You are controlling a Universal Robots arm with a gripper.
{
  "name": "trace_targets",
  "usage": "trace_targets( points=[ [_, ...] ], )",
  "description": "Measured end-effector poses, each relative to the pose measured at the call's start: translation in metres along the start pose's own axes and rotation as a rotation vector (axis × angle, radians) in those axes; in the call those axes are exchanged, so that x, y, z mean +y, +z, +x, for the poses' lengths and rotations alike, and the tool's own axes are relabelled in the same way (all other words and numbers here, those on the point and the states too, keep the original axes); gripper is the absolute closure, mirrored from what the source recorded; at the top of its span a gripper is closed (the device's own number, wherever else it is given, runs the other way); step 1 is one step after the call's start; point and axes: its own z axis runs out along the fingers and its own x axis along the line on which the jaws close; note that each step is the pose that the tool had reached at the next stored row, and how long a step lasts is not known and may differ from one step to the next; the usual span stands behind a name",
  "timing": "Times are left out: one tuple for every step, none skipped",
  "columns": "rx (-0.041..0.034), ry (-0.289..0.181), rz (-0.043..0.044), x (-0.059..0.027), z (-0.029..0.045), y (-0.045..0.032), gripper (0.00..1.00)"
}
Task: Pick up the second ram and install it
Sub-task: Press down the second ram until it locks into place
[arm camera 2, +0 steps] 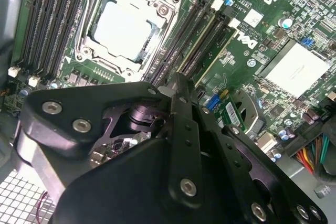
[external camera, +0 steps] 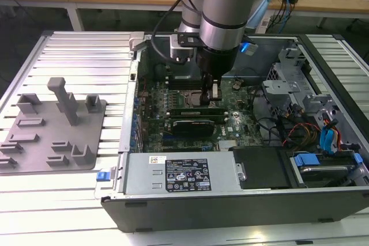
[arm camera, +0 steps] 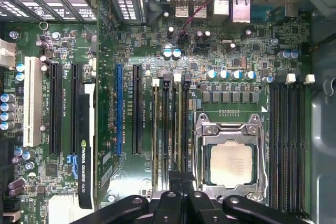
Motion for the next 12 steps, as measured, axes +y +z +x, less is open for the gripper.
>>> trace_targets(
  points=[
    [0.0,0.0,0.0,-0.0004,0.0,0.0,0.92],
    [0.0001,0.0,0.0,-0.0007,0.0,0.0,0.92],
    [0.0,0.0,0.0,-0.001,0.0,0.0,0.92],
    [0.0,0.0,0.0,-0.0014,0.0,0.0,0.92],
    [0.0,0.0,0.0,-0.0017,0.0,-0.0001,0.92],
    [0.0001,0.0,0.0,-0.0019,0.0,-0.0001,0.92],
    [0.0,0.0,0.0,-0.0023,0.0,-0.0001,0.92],
    [0.0001,0.0,0.0,-0.0029,0.0,-0.0001,0.92],
    [0.0,0.0,0.0,-0.0044,0.0,-0.0001,0.92],
    [0.0,0.0,0.0,-0.0075,0.0001,-0.0002,0.92],
    [0.0,0.0,0.0,-0.0115,0.0001,-0.0003,0.92],
    [0.0001,0.0,-0.0001,-0.0138,0.0001,-0.0003,0.92]
  ],
)
